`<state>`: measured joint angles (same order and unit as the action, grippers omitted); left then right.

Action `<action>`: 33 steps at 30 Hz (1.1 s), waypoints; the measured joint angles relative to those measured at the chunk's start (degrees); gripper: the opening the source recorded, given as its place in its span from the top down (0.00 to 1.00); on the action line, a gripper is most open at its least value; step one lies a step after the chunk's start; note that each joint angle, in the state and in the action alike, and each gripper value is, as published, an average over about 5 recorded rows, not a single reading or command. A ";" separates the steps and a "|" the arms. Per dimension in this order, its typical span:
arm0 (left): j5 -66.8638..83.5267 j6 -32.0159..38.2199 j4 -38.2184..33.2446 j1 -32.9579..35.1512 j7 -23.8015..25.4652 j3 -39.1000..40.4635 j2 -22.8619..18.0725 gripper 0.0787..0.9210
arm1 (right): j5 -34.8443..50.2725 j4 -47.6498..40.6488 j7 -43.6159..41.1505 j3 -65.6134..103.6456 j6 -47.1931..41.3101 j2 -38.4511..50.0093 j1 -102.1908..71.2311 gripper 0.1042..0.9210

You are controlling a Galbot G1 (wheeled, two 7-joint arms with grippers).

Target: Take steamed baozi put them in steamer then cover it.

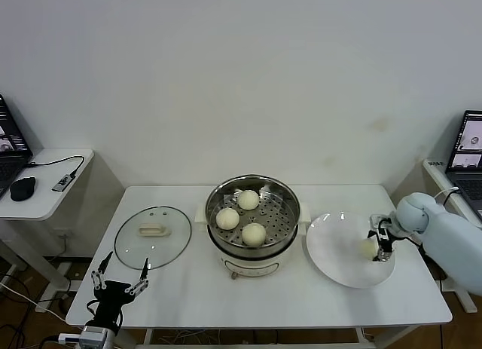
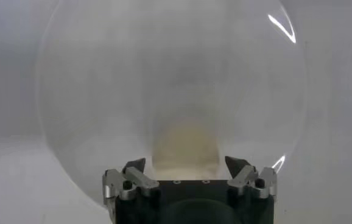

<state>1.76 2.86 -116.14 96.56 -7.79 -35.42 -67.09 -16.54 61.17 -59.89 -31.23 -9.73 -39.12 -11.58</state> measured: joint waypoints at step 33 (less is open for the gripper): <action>0.98 0.06 -0.26 -0.43 0.24 -0.78 0.61 0.12 | 20.30 15.07 -0.66 -26.04 -11.70 3.39 32.55 0.37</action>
<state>2.74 2.92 -116.40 96.12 -7.56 -36.20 -66.48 3.77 76.24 -60.55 -57.27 -21.44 -35.73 20.97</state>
